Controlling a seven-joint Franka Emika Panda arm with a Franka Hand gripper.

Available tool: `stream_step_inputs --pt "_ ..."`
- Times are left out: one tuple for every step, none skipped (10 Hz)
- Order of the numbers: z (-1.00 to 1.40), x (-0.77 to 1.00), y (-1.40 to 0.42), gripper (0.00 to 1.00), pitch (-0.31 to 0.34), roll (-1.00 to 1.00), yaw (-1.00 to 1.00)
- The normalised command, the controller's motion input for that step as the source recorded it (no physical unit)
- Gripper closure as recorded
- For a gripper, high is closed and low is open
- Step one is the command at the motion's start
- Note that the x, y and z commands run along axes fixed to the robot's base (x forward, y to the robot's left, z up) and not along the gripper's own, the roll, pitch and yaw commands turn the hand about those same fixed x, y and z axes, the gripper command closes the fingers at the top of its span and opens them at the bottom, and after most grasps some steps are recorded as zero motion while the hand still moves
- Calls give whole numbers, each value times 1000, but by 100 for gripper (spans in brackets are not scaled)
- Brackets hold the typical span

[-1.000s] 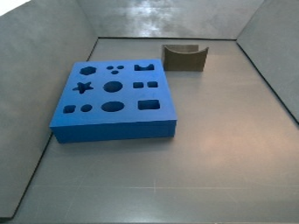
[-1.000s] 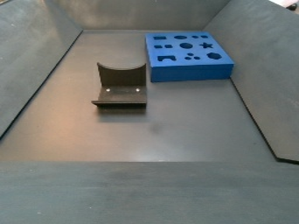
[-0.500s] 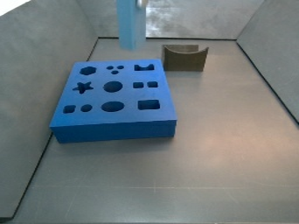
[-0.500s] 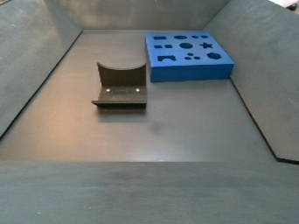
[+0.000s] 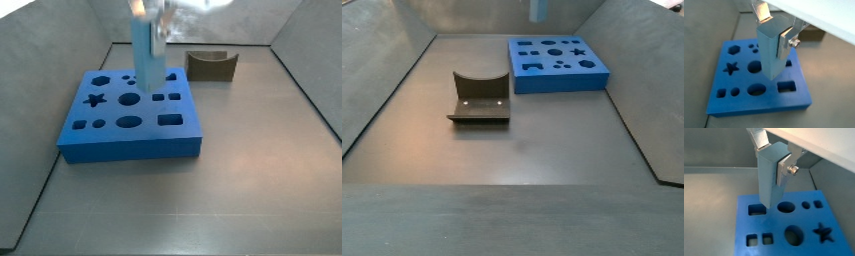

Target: Insert the rectangle object.

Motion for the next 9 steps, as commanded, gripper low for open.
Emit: stream_step_inputs --pt "-580 509 -74 100 144 -146 -420" --pt "-449 489 -46 100 283 -117 -300" --pt "-363 417 0 100 359 -89 -303" --pt "-223 340 0 100 236 -179 -529" --pt "-120 117 0 100 33 -237 -791" --pt "-137 89 0 100 43 -227 -803" --pt "-34 214 0 100 66 -194 -817" --pt "0 151 0 100 44 -160 -874" --pt "0 137 0 100 36 -131 -877"
